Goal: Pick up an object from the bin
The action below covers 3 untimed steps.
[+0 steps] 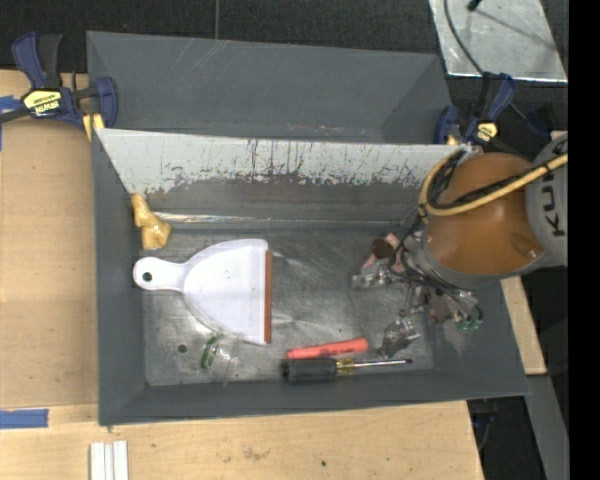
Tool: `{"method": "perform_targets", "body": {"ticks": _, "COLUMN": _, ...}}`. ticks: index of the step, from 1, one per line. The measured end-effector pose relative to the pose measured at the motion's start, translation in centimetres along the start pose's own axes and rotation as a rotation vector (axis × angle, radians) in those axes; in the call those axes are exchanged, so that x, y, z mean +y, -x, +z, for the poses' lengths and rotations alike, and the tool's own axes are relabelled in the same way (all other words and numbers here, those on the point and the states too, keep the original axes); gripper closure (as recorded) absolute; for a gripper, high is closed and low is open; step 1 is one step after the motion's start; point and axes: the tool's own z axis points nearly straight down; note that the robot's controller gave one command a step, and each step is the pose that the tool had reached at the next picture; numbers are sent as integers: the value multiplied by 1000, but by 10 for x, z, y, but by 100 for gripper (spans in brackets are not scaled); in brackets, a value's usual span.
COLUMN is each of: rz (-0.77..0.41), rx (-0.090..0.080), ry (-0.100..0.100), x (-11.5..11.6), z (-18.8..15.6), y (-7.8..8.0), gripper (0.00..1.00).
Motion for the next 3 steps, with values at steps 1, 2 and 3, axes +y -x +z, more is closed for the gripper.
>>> {"method": "perform_targets", "body": {"ticks": 1, "rz": 21, "rx": 0, "ry": 2, "x": 41, "z": 14, "y": 8, "gripper": 0}}
{"method": "perform_targets", "body": {"ticks": 2, "rz": -138, "rx": -22, "ry": -5, "x": 69, "z": 21, "y": -1, "gripper": 100}}
{"method": "perform_targets", "body": {"ticks": 3, "rz": -139, "rx": -22, "ry": -5, "x": 69, "z": 21, "y": -1, "gripper": 100}}
